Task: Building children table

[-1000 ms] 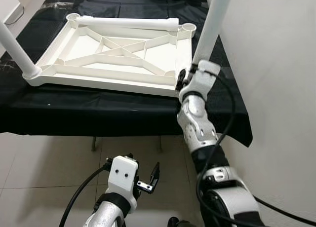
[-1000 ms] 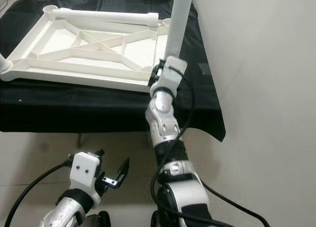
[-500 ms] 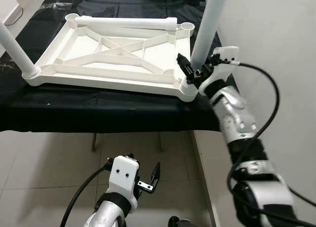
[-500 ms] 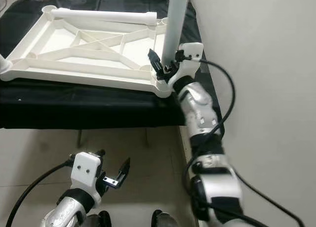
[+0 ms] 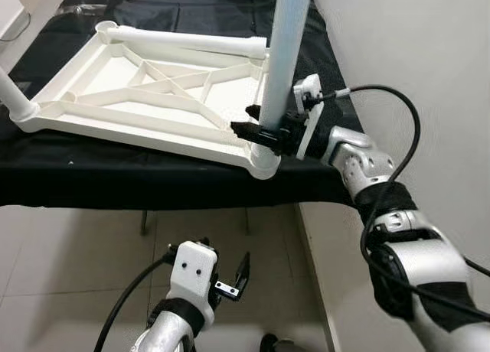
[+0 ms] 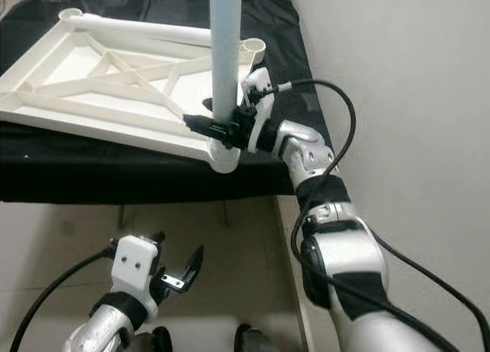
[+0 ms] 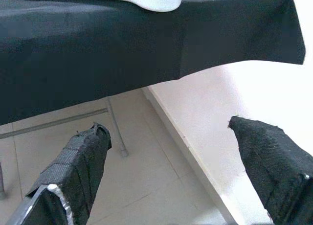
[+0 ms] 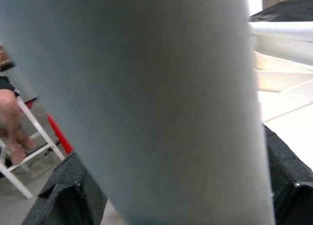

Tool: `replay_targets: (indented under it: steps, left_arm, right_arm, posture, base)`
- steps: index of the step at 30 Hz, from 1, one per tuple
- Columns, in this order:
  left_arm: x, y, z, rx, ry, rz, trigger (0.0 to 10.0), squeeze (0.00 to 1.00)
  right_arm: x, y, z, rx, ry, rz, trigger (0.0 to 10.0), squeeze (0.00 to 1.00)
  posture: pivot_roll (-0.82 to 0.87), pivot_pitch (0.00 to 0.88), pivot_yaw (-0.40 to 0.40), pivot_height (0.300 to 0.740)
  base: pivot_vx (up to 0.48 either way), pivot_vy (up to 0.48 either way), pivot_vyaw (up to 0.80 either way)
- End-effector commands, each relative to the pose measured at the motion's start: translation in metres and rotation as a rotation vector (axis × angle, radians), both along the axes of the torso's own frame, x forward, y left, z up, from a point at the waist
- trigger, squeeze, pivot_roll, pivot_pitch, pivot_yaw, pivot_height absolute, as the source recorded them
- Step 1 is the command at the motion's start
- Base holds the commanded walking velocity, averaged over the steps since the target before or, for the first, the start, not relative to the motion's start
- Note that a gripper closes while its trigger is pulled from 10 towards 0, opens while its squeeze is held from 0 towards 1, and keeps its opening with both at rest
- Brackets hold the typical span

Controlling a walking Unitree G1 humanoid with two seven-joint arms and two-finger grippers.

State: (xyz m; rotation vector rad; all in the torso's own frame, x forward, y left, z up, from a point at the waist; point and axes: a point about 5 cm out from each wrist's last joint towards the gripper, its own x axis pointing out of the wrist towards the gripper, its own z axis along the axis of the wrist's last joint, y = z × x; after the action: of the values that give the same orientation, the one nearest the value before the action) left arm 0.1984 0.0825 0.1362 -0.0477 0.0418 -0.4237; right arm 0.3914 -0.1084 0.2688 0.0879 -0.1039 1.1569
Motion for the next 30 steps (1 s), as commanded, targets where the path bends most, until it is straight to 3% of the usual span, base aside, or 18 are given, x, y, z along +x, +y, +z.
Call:
replay_targets:
  steps: [1, 2, 3, 8, 10, 13, 14, 15, 16, 17, 18, 21, 25, 28, 30]
  left_arm:
    - [-0.004, 0.0, -0.005, 0.017, 0.023, -0.003, 10.0, 0.0]
    - [-0.004, -0.001, -0.005, 0.017, 0.023, -0.001, 10.0, 0.0]
    - [-0.005, -0.001, -0.005, 0.018, 0.023, 0.0, 10.0, 0.0]
    - [-0.004, -0.001, -0.006, 0.016, 0.023, -0.004, 10.0, 0.0]
    - [-0.004, -0.001, -0.006, 0.016, 0.022, -0.002, 10.0, 0.0]
    - [-0.003, -0.001, -0.006, 0.016, 0.022, -0.002, 10.0, 0.0]
    - [-0.003, -0.001, -0.006, 0.016, 0.02, -0.001, 10.0, 0.0]
    - [-0.003, -0.001, -0.006, 0.016, 0.02, -0.001, 10.0, 0.0]
    - [-0.003, -0.001, -0.006, 0.017, 0.018, 0.0, 10.0, 0.0]
    - [-0.003, -0.001, -0.006, 0.017, 0.018, 0.0, 10.0, 0.0]
    - [-0.001, 0.0, -0.006, 0.02, 0.013, 0.0, 10.0, 0.0]
    - [-0.001, 0.0, -0.006, 0.021, 0.011, 0.0, 10.0, 0.0]
    - [-0.001, 0.004, 0.008, 0.003, -0.087, 0.034, 10.0, 0.0]
    - [-0.002, 0.005, 0.012, -0.012, -0.112, 0.049, 10.0, 0.0]
    - [-0.003, 0.004, 0.023, -0.027, -0.168, 0.065, 10.0, 0.0]
  right_arm:
    - [-0.001, 0.01, -0.004, -0.028, 0.004, 0.048, 10.0, 0.0]
    - [-0.001, 0.015, -0.003, -0.034, -0.001, 0.062, 4.0, 0.0]
    - [0.0, 0.017, -0.003, -0.022, 0.007, 0.066, 0.0, 0.0]
    - [0.002, 0.019, -0.005, 0.008, -0.004, 0.009, 0.0, 0.0]
    - [0.01, 0.015, -0.006, 0.014, -0.012, -0.18, 0.0, 0.0]
    - [0.014, 0.012, -0.007, 0.021, -0.011, -0.263, 0.0, 0.0]
    - [0.019, 0.004, -0.009, 0.033, 0.0, -0.446, 0.0, 0.0]
    - [0.019, 0.004, -0.009, 0.033, 0.0, -0.446, 0.0, 0.0]
    - [0.024, -0.007, -0.013, 0.042, 0.02, -0.644, 0.0, 0.0]
    - [0.024, -0.007, -0.013, 0.042, 0.02, -0.644, 0.0, 0.0]
    - [0.027, -0.037, -0.026, 0.05, 0.065, -1.043, 0.0, 0.0]
    - [0.026, -0.045, -0.03, 0.051, 0.076, -1.149, 0.0, 0.0]
    - [0.003, -0.036, -0.044, 0.141, 0.115, -1.383, 0.0, 0.0]
    - [-0.001, -0.032, -0.047, 0.158, 0.124, -1.426, 0.0, 0.0]
    - [-0.003, -0.019, -0.05, 0.18, 0.147, -1.444, 0.0, 0.0]
  posture:
    - [0.12, 0.279, -0.057, 0.74]
    - [0.12, 0.283, -0.06, 0.74]
    - [0.12, 0.283, -0.06, 0.74]
    - [0.11, 0.282, -0.062, 0.74]
    - [0.11, 0.281, -0.063, 0.74]
    - [0.11, 0.281, -0.063, 0.74]
    - [0.11, 0.28, -0.06, 0.74]
    - [0.11, 0.28, -0.06, 0.74]
    - [0.1, 0.277, -0.056, 0.74]
    - [0.1, 0.277, -0.056, 0.74]
    - [0.1, 0.274, -0.05, 0.74]
    - [0.1, 0.274, -0.05, 0.74]
    - [0.09, 0.266, -0.045, 0.74]
    - [0.09, 0.263, -0.05, 0.74]
    - [0.1, 0.259, -0.054, 0.74]
  base:
    - [0.0, 0.0, 0.0]
    - [0.0, 0.0, 0.0]
    - [0.0, 0.0, 0.0]
    - [0.0, 0.0, 0.0]
    - [0.0, 0.0, 0.0]
    - [0.0, 0.0, 0.0]
    - [0.0, 0.0, 0.0]
    - [0.0, 0.0, 0.0]
    - [0.0, 0.0, 0.0]
    - [0.0, 0.0, 0.0]
    - [0.0, 0.0, 0.0]
    - [0.0, 0.0, 0.0]
    - [0.0, 0.0, 0.0]
    - [0.0, 0.0, 0.0]
    - [0.0, 0.0, 0.0]
